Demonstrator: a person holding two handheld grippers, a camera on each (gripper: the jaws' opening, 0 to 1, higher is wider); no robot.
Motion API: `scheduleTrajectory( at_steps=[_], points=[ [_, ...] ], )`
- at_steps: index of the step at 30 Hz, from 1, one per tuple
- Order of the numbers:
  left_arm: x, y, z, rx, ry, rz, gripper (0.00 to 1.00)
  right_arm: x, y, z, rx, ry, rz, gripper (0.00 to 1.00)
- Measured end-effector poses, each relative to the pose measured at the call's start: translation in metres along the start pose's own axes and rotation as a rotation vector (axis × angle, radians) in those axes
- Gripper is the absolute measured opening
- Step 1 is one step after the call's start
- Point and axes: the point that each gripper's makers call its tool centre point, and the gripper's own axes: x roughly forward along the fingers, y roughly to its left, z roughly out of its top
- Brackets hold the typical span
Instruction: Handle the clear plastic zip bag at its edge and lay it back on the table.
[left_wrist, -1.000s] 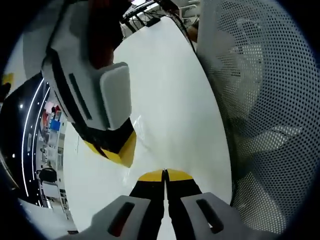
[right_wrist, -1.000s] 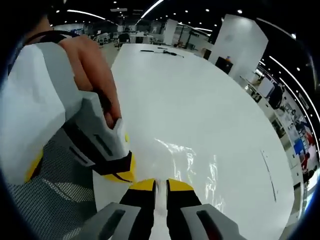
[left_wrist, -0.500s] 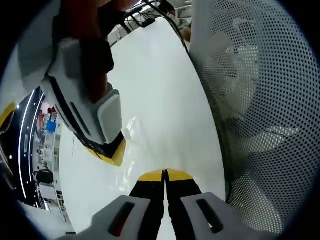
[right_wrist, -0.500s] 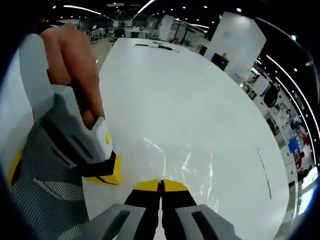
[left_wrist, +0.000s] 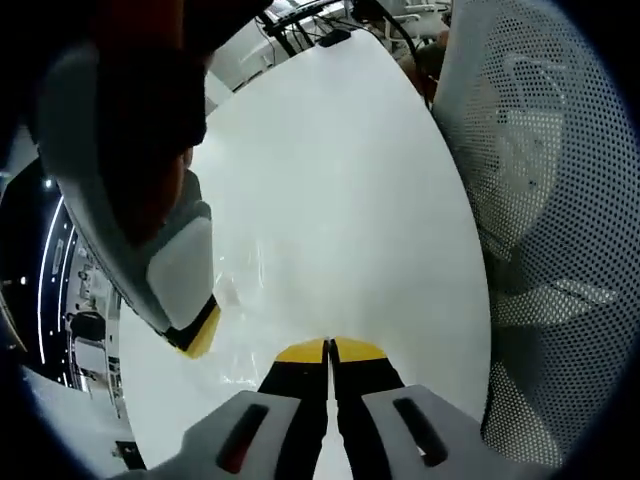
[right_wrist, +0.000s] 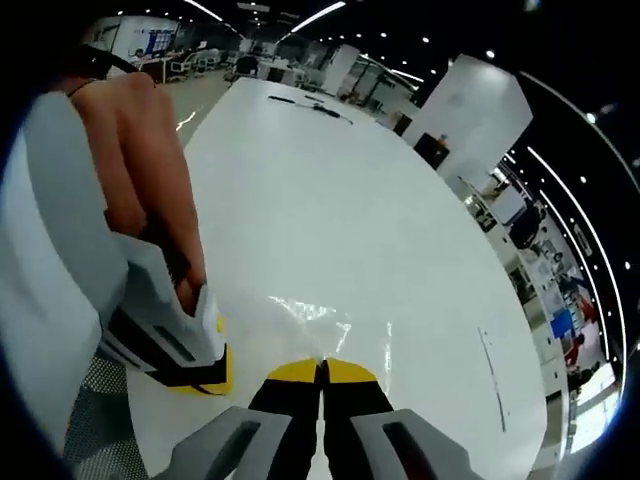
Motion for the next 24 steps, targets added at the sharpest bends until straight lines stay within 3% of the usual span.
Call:
scheduleTrajectory(
  at_steps=[24],
  points=[
    [0.000, -0.004, -0.005, 0.000, 0.013, -0.014, 0.00, -0.004, -0.012, 0.000, 0.036, -0.017, -0.020, 0.00]
  ],
)
